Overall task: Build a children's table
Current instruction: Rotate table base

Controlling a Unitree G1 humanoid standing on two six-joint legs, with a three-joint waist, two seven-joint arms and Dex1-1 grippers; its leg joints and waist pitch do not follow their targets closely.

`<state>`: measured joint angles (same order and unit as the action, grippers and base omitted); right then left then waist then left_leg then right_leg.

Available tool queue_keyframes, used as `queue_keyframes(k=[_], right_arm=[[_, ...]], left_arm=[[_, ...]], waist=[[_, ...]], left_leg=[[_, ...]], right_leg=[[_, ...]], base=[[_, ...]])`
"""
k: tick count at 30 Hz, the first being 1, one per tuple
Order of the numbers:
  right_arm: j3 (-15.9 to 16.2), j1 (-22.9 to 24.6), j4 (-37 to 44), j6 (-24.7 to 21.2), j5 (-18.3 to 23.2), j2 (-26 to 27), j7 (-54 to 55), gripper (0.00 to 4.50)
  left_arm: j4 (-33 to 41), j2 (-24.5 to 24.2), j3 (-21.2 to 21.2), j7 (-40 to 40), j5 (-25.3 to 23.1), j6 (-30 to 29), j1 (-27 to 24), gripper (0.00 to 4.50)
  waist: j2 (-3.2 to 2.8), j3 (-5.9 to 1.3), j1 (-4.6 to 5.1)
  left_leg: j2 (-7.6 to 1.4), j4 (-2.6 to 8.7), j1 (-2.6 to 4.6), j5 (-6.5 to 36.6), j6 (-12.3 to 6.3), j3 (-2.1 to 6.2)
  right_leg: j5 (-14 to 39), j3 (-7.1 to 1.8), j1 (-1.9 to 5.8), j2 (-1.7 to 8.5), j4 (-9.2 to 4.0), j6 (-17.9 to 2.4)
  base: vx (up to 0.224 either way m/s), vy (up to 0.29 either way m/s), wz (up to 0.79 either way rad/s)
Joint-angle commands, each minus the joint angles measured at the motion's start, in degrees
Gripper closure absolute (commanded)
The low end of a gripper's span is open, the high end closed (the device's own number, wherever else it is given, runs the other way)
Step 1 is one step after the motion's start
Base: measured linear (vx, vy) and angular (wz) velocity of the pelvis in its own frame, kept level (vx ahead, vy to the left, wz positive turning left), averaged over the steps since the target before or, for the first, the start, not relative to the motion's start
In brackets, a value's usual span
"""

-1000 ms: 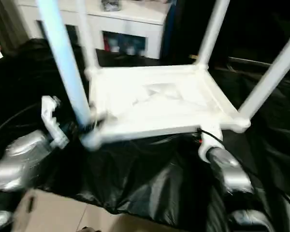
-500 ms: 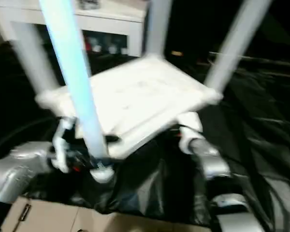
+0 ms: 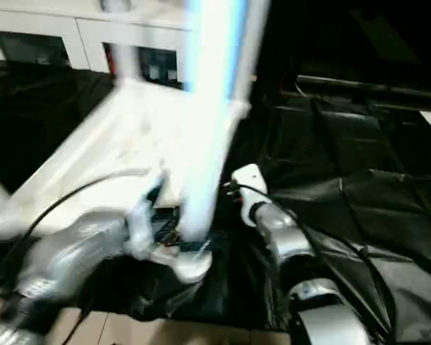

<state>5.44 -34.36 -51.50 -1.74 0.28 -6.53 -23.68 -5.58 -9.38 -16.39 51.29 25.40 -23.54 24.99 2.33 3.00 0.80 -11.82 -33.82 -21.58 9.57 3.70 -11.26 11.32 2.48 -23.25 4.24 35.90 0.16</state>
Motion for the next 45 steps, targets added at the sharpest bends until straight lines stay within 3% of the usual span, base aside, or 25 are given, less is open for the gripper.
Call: queue_keyframes(k=[1, 3, 4, 7, 8, 11, 15, 21, 29, 38, 45], right_arm=[[1.5, -0.29, -1.08, -0.02, -0.24, 1.04, -1.36, 0.92], [0.47, -0.18, -1.12, 0.25, 0.04, -0.01, -1.03, 0.92], [-0.35, -0.03, -1.01, 0.34, 0.38, -0.99, -1.07, 0.92], [-1.62, 0.45, -0.34, 0.47, 0.9, -2.8, -1.52, 0.92], [-2.48, 1.05, 0.66, 0.57, 1.3, -4.38, -2.49, 0.92], [-3.09, 3.27, 4.64, 0.9, 2.13, -8.0, -6.91, 0.92], [-2.39, 6.21, 10.54, 0.02, 3.22, -12.26, -14.07, 0.92], [-0.03, 12.3, 23.1, -1.65, 6.03, -20.57, -27.81, 0.92], [1.29, 19.36, 38.81, -8.99, 11.59, -29.03, -41.1, 0.92], [2.45, 21.58, 46.53, -13.68, 13.61, -31.44, -44.48, 0.92], [2.34, 22.04, 49.13, -15.62, 14.15, -31.92, -44.44, 0.92]], left_arm=[[-3.76, -0.31, 0.06, -4.69, -4.36, 3.58, 1.77, 0.05], [-5.86, -0.78, 0.22, -6.97, -6.84, 5.55, 2.64, 0.05], [-6.92, -1.41, 0.57, -7.44, -7.69, 6.01, 2.89, 0.05], [-7.83, -2.58, 1.27, -6.84, -8.72, 7.47, 2.74, 0.05], [-8.28, -3.51, 1.72, -5.68, -9.31, 9.13, 2.31, 0.05], [-10.07, -6.45, 0.89, -2.89, -11.34, 13.25, 1.33, 0.05], [-10.43, -9.73, -0.2, 1.97, -11.09, 13.47, -0.01, 0.05], [-14.3, -13.53, -2.47, 9.17, -13.4, 17.83, 0.79, 0.67], [-22.03, -16.4, -4.11, 15.84, -16.94, 21.1, 6.37, 1.3], [-31.02, -16.95, -5.69, 17.93, -21.21, 25.68, 10.48, 2.16], [-37.76, -15.8, -5.18, 17.2, -23.35, 29.06, 13.31, 2.65]], waist=[[-0.25, -3.27, -1.02], [-0.25, -3.29, -0.95], [-0.6, -3.38, -1.08], [-0.52, -3.44, -1.33], [-0.9, -3.37, -1.75], [-0.88, -3.37, -2.61], [-1.14, -3.42, -3.31], [-1.22, -3.25, -3.89], [-0.96, -3.15, -4.82], [-1.24, -3.18, -4.85], [-1.06, -3.28, -5.08]], left_leg=[[-1.07, 3.96, 0.43, 17.95, 1.45, 0.93], [-1.06, 4.05, 0.25, 18.02, 1.34, 1.05], [-1.07, 3.97, 0.58, 18.29, 1.23, 1.04], [-1.06, 3.85, 0.8, 18.06, 0.78, 0.84], [-1.13, 3.87, 0.99, 18.29, 0.68, 0.81], [-1.19, 3.94, 1.09, 17.75, 0.48, 0.69], [-1.15, 3.92, 1.14, 17.31, 0.2, 0.62], [-1.31, 3.95, 1.14, 17.51, -0.91, 0.65], [-1.42, 3.97, 1.21, 16.9, -1.46, 0.73], [-1.48, 3.92, 1.21, 16.89, -1.0, 0.87], [-1.42, 3.79, 1.21, 16.12, -0.88, 0.84]], right_leg=[[17.1, -2.18, 2.45, 2.96, -5.45, -9.24], [16.89, -2.08, 2.67, 2.95, -5.2, -9.42], [16.83, -2.05, 2.47, 2.94, -5.36, -9.45], [15.58, -2.09, 2.35, 2.83, -5.29, -10.45], [15.05, -2.09, 2.22, 2.77, -5.39, -11.01], [12.89, -2.11, 2.32, 2.63, -5.28, -11.41], [11.32, -2.15, 2.54, 2.6, -4.97, -11.24], [12.65, -2.23, 2.57, 2.86, -5.28, -11.55], [14.52, -2.24, 2.69, 3.02, -5.33, -11.06], [15.28, -2.19, 2.53, 3.28, -5.41, -11.38], [13.66, -2.19, 2.66, 3.34, -5.28, -11.87]], base=[[0.0, 0.0, 0.0], [0.0, 0.0, 0.0], [0.0, 0.0, 0.0], [0.0, 0.0, 0.0], [0.0, 0.0, 0.0], [0.0, 0.0, 0.0], [0.0, 0.0, 0.0], [0.0, 0.0, 0.0], [0.0, 0.0, 0.0], [0.0, 0.0, 0.0], [0.0, 0.0, 0.0]])
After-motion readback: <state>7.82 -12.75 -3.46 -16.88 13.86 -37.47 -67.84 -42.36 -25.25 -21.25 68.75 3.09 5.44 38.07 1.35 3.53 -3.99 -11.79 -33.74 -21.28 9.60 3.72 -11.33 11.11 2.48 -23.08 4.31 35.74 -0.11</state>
